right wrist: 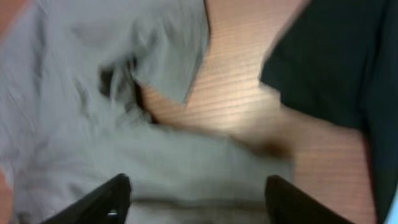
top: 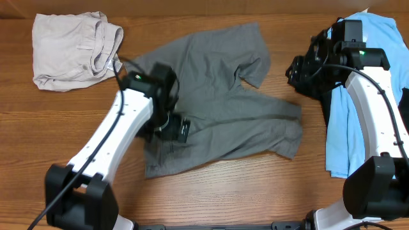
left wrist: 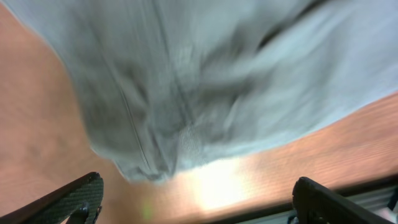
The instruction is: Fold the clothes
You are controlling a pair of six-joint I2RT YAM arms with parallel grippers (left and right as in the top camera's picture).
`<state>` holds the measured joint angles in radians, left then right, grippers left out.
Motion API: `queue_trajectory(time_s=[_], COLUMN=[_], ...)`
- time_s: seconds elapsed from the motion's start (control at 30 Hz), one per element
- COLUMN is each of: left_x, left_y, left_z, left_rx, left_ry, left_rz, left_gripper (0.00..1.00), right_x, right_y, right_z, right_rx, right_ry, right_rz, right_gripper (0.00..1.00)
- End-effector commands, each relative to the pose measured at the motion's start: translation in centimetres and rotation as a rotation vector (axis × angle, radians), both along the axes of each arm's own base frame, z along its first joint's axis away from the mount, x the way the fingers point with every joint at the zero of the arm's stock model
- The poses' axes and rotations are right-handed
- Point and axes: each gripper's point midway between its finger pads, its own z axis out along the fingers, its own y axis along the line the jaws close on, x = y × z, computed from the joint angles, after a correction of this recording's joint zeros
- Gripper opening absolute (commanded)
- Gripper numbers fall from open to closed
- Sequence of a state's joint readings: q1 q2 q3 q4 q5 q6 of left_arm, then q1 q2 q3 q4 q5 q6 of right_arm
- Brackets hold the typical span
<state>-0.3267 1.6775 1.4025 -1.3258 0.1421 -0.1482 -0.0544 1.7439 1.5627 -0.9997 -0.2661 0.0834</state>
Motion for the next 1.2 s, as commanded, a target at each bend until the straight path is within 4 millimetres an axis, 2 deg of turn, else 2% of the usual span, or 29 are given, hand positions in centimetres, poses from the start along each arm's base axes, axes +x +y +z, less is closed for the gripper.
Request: queue_trajectory(time_s=[0.0,0.1,0.17,0.27,0.33,0.47,0.67,0.87,1.03,1.17], left_x=[3.9,6.2,7.0,8.2,8.6,8.6,8.7,8.8,8.8,8.8], left_y=[-0.7,-1.5,-1.8,-2.2,-2.3,-2.2,-1.8,-1.7,-1.6,-1.6], left_z=[5.8,8.4,8.9,9.2,9.2,9.2,9.2,9.2,9.2,9.1], left_rx=[-0.046,-0.079,-0.089,-0.105,-0.108,-0.1,-0.079,-0.073,-0.064,-0.064], left_ry=[-0.234,-0.352,-0.391,-0.434,-0.446,-0.448,-0.453,-0.455,-0.457,-0.456], left_rz=[-0.095,-0.102,-0.101,-0.1,-0.1,-0.099,-0.095,-0.094,-0.092,-0.092], left_gripper=[1.0,1.0,1.0,1.0,1.0,1.0,1.0,1.0,1.0,1.0], right_x=[2.8,4.8,5.7,6.7,6.9,6.6,6.8,7.3,7.7,8.0], right_y=[0.1,0.8,1.6,3.2,4.9,6.8,7.8,6.5,5.3,4.3], right_z=[0.7,-1.1,-2.6,-5.7,-9.1,-13.4,-15.5,-17.2,-17.6,-17.6], right_rx=[0.016,0.032,0.049,0.065,0.067,0.069,0.072,0.011,-0.045,-0.098], right_ry=[-0.104,-0.119,-0.114,-0.082,-0.028,0.043,0.066,0.085,0.08,0.068], right_rz=[-0.005,0.013,0.033,0.067,0.099,0.129,0.122,0.047,-0.007,-0.037], right_gripper=[0.77,0.77,0.77,0.76,0.75,0.66,0.53,0.32,0.08,0.04])
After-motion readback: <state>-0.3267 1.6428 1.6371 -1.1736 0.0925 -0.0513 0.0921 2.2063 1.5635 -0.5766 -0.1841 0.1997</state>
